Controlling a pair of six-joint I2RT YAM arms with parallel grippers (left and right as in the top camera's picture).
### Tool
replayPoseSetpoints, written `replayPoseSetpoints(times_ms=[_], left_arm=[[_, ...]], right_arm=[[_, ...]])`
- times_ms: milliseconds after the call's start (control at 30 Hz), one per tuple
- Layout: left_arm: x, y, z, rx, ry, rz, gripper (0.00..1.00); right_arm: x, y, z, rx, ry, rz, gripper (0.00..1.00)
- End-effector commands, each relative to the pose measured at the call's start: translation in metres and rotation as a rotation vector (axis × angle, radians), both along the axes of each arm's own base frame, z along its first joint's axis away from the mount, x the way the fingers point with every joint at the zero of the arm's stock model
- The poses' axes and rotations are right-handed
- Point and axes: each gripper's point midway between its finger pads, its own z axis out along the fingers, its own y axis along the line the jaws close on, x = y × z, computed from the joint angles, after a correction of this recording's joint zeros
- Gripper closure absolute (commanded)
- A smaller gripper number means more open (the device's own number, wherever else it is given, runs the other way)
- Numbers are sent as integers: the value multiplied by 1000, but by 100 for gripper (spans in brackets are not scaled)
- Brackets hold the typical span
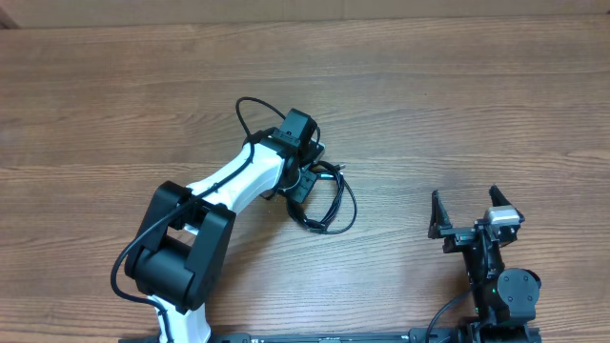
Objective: Untangle cables
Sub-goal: 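Close the left gripper on the cable coil and lift it, then reach the right gripper to the lifted coil and grasp cables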
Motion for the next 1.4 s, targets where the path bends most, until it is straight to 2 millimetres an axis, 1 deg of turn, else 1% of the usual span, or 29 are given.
replayPoseSetpoints(times_ms=[0, 67, 133, 167, 233, 267, 300, 333, 467, 567, 667, 733, 867, 1000, 1067, 1133, 1200, 1300, 1367], left_arm=[[-13, 9, -14, 50, 65, 5, 96], [-3, 4, 8, 29, 22, 5, 96], [4, 0, 25, 8, -17, 3, 96], [9, -3, 42, -17, -59, 3, 96], [12, -5, 59, -42, -96, 2, 96], [11, -8, 73, -71, -120, -12, 96], [9, -11, 81, -94, -127, -40, 96], [1, -18, 98, -142, -142, -109, 96], [-18, -22, 128, -196, -168, -263, 96], [-37, -22, 143, -225, -169, -392, 96], [-59, -24, 154, -269, -154, -521, 96], [-68, -26, 160, -296, -150, -576, 96], [-72, -25, 161, -297, -143, -589, 96], [-70, -25, 162, -296, -155, -589, 96], [-62, -27, 164, -293, -183, -569, 96], [-53, -27, 165, -282, -206, -509, 96], [-31, -20, 167, -228, -266, -379, 96], [-5, -8, 172, -169, -343, -198, 96], [5, -3, 175, -150, -376, -125, 96]], right_arm=[[0, 0, -2, -2, -2, -4, 0], [0, 0, -2, -2, -2, -4, 0], [0, 0, -2, -2, -2, -4, 0], [0, 0, -2, -2, -2, -4, 0], [0, 0, -2, -2, -2, -4, 0], [0, 0, -2, -2, -2, -4, 0], [0, 0, -2, -2, -2, -4, 0], [0, 0, -2, -2, -2, -4, 0], [0, 0, -2, -2, -2, -4, 0], [0, 0, -2, -2, -2, -4, 0], [0, 0, -2, -2, -2, -4, 0], [0, 0, -2, -2, -2, -4, 0], [0, 0, -2, -2, -4, -3, 0], [0, -2, -1, -6, -7, -15, 0], [0, 0, 12, 19, -58, -1, 0], [-1, 3, 24, 103, -100, 18, 0], [-4, 12, 40, 218, -128, 82, 0], [-10, 27, 47, 280, -75, 168, 0], [-12, 33, 48, 292, -33, 198, 0]])
